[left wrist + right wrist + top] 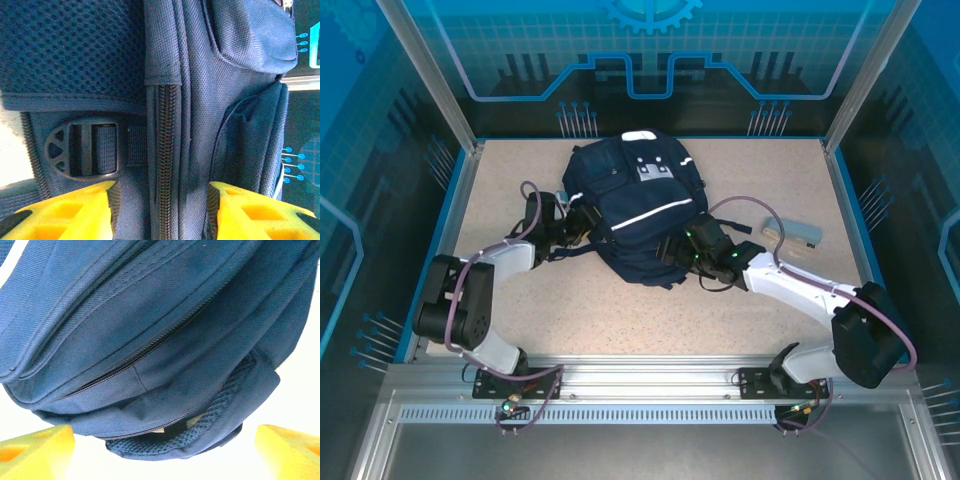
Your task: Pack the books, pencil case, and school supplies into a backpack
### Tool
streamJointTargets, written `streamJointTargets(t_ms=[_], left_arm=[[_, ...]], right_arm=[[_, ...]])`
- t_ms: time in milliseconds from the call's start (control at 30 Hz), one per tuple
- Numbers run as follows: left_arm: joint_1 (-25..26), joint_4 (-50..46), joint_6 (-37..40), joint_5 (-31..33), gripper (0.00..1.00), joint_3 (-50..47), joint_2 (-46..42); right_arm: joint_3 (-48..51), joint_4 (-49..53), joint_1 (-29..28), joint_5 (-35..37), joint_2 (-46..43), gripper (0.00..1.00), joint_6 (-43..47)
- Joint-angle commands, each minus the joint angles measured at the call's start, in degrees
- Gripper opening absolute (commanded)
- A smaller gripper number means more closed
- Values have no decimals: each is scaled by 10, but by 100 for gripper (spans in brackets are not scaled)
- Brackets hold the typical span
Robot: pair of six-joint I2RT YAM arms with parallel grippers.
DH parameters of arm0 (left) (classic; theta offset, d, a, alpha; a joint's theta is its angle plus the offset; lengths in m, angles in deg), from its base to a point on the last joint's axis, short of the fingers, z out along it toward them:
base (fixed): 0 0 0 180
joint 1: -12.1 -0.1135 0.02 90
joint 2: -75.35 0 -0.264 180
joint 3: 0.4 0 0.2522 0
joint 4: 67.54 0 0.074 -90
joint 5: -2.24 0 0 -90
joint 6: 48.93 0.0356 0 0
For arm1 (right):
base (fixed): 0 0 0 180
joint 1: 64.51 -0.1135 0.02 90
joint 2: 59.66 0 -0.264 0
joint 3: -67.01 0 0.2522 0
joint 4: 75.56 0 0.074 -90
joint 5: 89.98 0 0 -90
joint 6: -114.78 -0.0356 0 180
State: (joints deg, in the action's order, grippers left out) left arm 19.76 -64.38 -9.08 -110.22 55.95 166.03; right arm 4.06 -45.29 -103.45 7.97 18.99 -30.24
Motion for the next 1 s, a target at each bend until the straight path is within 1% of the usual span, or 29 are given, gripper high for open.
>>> streamJointTargets(t_ms=[0,67,133,200,367,533,733,833,967], left_arm=[[-4,52,-30,-43,45,5,22],[-4,72,-40,-56,40,4,31],[-4,99,-55,-71,34,0,38],[-4,113,-63,-83,30,-1,43],[-1,139,-80,-105,19,-12,49],[11,132,-75,-112,14,-25,41],[50,92,-58,-109,12,-31,18],[75,70,-56,-106,12,-29,6],[118,57,-63,-99,12,-24,-1]], right_arm=[[-32,-4,-10,-4,10,93,14],[-35,-3,-10,-4,17,91,13],[-36,-8,-10,-4,24,87,14],[-42,-8,-10,1,34,86,18],[-77,22,-4,29,65,82,38],[-109,52,16,38,94,80,61],[-140,87,50,53,117,78,88],[-147,107,57,69,107,78,96],[-141,146,56,109,68,79,94]])
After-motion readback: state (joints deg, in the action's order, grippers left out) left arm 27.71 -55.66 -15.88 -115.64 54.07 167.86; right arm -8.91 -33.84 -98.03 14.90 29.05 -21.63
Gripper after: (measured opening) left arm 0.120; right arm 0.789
